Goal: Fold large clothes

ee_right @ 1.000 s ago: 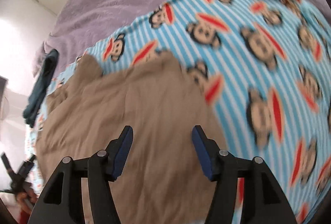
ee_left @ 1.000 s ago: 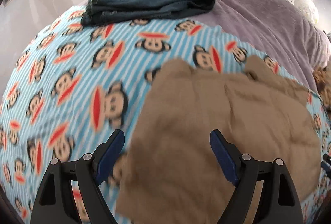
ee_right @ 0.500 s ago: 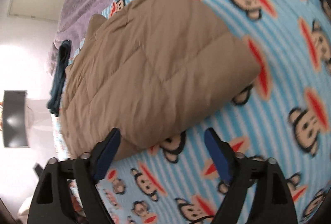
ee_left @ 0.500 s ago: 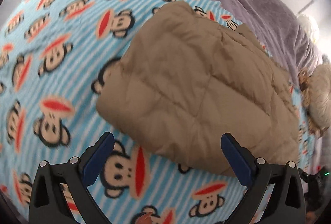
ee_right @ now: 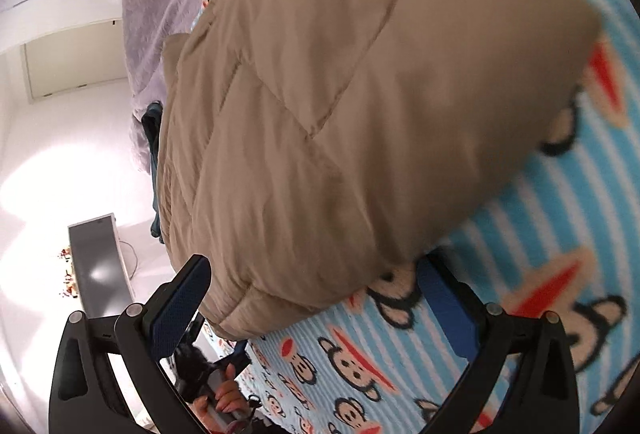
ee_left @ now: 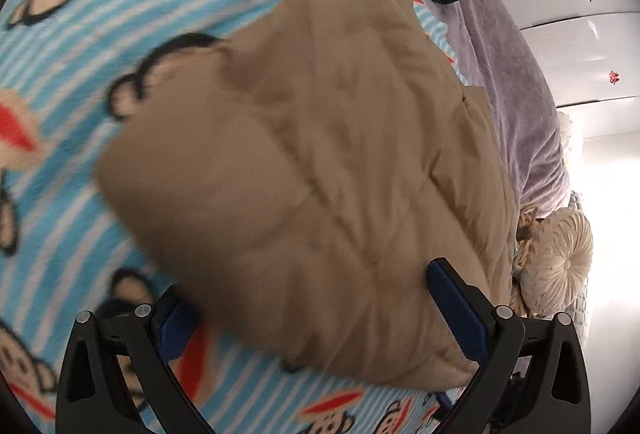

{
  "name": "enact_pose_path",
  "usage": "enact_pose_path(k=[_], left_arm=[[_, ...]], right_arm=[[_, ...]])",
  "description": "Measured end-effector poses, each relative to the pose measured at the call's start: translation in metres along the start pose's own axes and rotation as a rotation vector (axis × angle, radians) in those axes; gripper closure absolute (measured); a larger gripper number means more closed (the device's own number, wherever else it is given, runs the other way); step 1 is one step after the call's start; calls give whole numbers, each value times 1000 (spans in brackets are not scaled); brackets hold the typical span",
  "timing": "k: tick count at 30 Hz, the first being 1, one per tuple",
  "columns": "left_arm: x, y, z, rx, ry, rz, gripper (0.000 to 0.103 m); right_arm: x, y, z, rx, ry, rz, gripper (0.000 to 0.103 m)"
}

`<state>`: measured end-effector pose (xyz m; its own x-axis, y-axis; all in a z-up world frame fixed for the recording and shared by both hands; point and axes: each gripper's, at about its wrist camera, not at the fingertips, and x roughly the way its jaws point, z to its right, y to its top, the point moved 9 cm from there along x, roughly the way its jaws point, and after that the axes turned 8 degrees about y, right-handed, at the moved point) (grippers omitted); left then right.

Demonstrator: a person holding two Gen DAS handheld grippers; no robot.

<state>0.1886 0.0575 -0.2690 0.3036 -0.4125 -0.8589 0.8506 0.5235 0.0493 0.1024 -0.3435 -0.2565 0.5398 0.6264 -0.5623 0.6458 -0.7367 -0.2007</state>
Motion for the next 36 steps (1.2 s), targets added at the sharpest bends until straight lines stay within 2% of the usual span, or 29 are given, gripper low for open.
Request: enact_pose_path(k=[3,8,9,10,12,13,14,15,18,24,29,36], left_arm=[[11,8,15,-10,-18,2,0],[33,21,25,-57,14,14,0],[34,23,25,-69,25,26,5],[33,23,26,-73,36,43,14],[27,24,30,-54,26,67,56],[23,23,34,-45,11,70,63],[18,23,39,-27,0,80,74],[13,23,43,-1,-5,89,79],[-6,18,56,103,3,120,82],[-44,2,71,202,-22,141,82],[-76,-42,40,253,-16,104,82],[-101,-120,-36,250,17,-22,82]], right_arm=[[11,4,-5,5,42,1,0],[36,15,-11,36,95,0,0],[41,18,-11,49,89,3,0],[44,20,-10,65,83,5,0],[44,21,-8,106,80,16,3],[41,21,-7,128,86,24,10],[39,19,-6,146,91,28,39],[37,17,-5,165,110,22,59],[27,11,-11,147,154,27,76],[2,-15,-22,82,167,17,79],[-27,-52,-12,58,149,-5,79],[-69,-125,35,116,136,-37,78]])
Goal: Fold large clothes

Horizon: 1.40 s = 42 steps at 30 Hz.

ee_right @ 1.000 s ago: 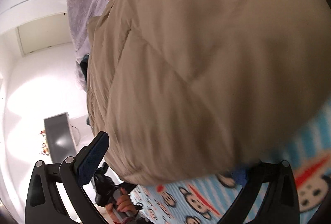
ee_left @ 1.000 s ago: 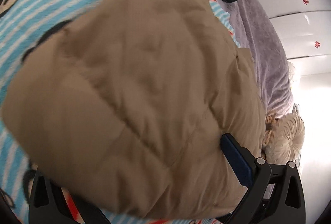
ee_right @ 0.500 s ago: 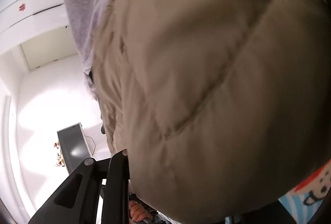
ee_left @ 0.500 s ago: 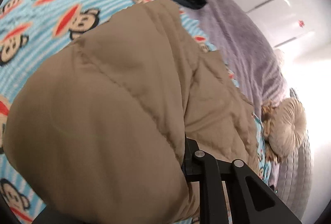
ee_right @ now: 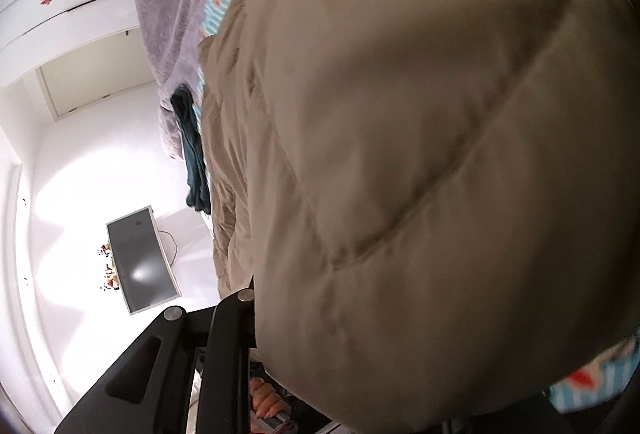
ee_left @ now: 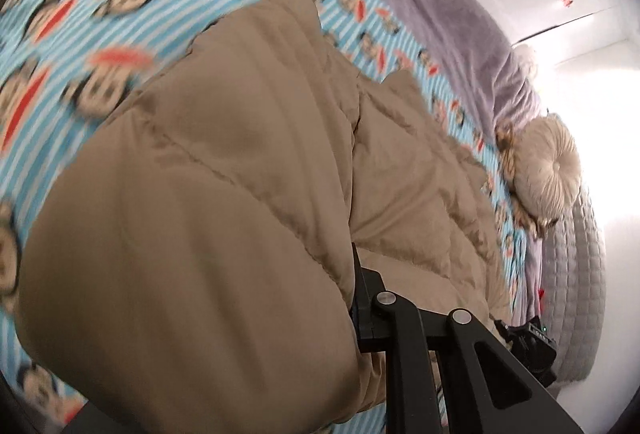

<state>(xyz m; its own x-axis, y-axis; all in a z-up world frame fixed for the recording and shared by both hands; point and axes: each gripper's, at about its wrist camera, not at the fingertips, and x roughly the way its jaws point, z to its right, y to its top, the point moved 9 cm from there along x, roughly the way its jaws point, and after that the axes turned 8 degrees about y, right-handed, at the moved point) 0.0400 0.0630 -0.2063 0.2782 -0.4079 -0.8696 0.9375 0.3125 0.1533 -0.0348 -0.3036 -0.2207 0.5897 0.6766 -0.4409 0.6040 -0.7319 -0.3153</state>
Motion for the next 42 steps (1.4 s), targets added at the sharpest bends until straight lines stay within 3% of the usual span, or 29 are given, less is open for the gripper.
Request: enact_pose_path(k=[4,8,11,13,14,23,25,26,27,34,40,41,42], left_arm=[[13,-45,-30,-9,37,-84,80],[22,-56,-39,-35,53,-100,76],[18,-54,-35,-10,77,-106,76],[16,-54,-37,6,137,-112,61],[14,-55,-40,12,171,-108,49],[-13,-60,-49,50,258,-101,48],[-18,-59,-51,65,280,-101,36],[-20,-58,-52,75,294,-95,24],[-22,-57,-53,83,301,-88,21],[-31,-53,-46,168,360,-92,21],[-36,-49,-44,191,386,-102,21],[-39,-47,-46,197,405,-94,16],[-46,-49,-53,204,417,-91,0]], right_arm=[[-14,-23,36,28,-50,15,76],[-16,-24,66,91,-63,38,69],[-18,-24,59,63,-91,40,65],[-20,-24,57,56,-121,36,63],[-21,-23,55,55,-135,36,61],[-45,-41,37,-63,-315,-8,42],[-55,-44,31,-117,-356,-19,42],[-59,-44,30,-134,-364,-20,42],[-61,-45,20,-149,-364,-21,42],[-76,-71,-19,-236,-353,-47,42],[-56,-81,-37,-279,-374,-42,42],[-51,-80,-39,-287,-381,-40,42],[-49,-79,-40,-304,-395,-38,41]])
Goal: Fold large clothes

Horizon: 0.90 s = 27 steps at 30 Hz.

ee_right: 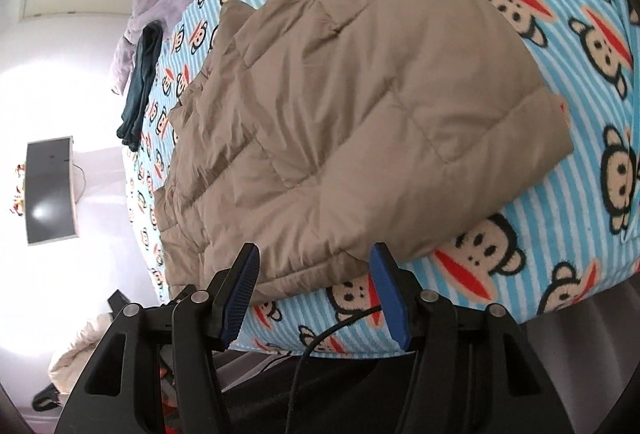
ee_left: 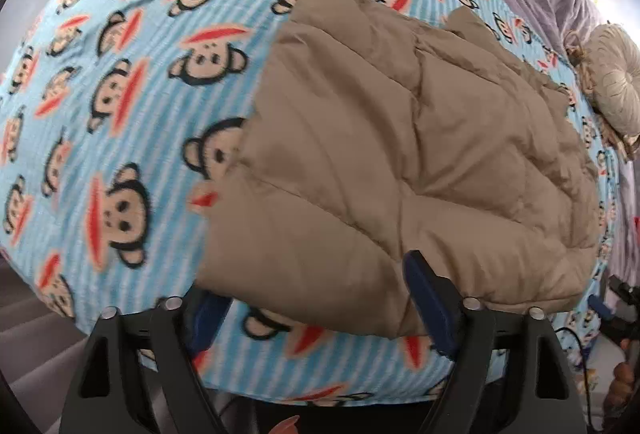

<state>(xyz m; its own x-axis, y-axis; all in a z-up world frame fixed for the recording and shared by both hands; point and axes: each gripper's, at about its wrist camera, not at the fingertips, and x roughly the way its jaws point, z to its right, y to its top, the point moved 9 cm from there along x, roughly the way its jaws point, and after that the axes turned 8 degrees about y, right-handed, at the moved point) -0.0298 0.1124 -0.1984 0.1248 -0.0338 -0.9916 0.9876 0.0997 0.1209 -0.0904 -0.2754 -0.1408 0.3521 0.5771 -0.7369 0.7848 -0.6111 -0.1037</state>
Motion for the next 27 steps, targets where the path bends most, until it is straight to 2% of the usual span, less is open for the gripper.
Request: enact_pose_path(k=[2,6,7,8,12,14,19,27], left_arm=[[-9,3,-6,15,28,35,0],[-16,7,-15,32,38,39,0],[-16,8,-17,35,43,43,0],[-16,10,-16,36,45,45,0],[-15,18,-11,56,31,47,0],[-12,20,-8,76,24,47,0],[-8,28,-6,110,0,46,0],[10,39,-14,136,-60,25,0]], right_arm=[[5,2,-9,-32,-28,6,41],[21,3,-19,-102,-85,2,40],[26,3,-22,-116,-95,-4,36],[32,1,-27,-133,-107,-12,27],[50,-8,-44,-214,-163,-27,26],[57,-12,-51,-254,-188,-25,16],[72,-23,-67,-344,-252,12,16],[92,-32,-73,-329,-303,14,16]])
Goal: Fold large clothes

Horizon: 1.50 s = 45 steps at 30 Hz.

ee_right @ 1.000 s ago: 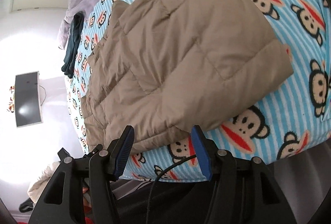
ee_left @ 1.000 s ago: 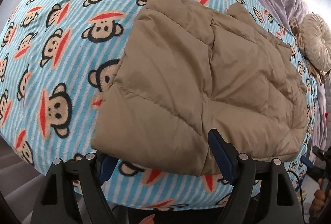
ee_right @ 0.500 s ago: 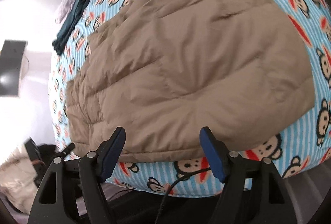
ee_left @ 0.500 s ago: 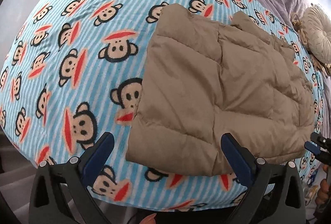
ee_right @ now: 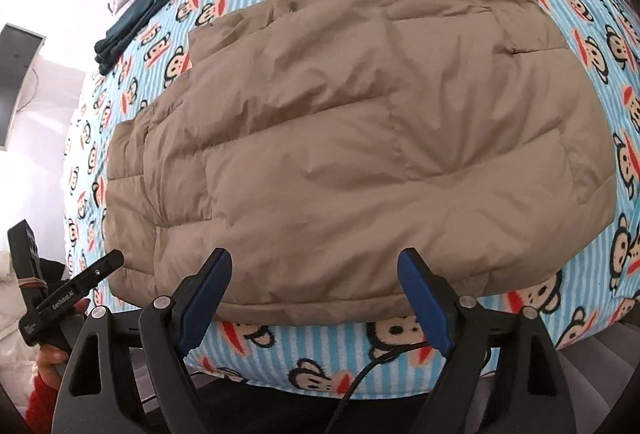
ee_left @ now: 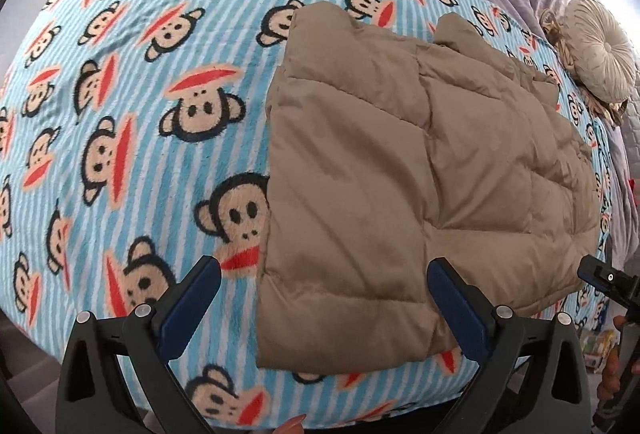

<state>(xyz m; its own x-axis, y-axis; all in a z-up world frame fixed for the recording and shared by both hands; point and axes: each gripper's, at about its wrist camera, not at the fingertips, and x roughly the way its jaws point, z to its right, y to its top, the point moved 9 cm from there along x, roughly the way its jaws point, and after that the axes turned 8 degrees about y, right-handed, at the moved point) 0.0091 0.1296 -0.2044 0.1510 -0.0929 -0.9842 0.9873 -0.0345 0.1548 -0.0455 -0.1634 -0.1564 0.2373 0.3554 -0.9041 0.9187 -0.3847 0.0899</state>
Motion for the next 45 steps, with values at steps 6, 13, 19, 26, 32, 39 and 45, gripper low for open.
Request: enact_pose_path(k=[6,13,19,26,32,39,45], left_arm=[[11,4,-1,0,-31,-20,0],[24,20,-10,-34,16,5,0],[29,31,-15,-89,-47,-11,0],[50,57,-21,-99,-280,-96,0],[86,67,6,-95,-503,-219,0],[100,61,52,104,-417,-230,0],[89,62,53,70,-520,-244,67]], right_arm=[[14,-5,-7,19,-58,-38,16],[18,20,-9,19,-64,-10,28],[34,48,-7,-68,-109,-21,67],[61,55,7,-50,-131,-77,67],[67,55,9,-51,-124,-89,67],[68,62,11,-42,-108,-108,67],[31,80,-1,-193,-124,22,67]])
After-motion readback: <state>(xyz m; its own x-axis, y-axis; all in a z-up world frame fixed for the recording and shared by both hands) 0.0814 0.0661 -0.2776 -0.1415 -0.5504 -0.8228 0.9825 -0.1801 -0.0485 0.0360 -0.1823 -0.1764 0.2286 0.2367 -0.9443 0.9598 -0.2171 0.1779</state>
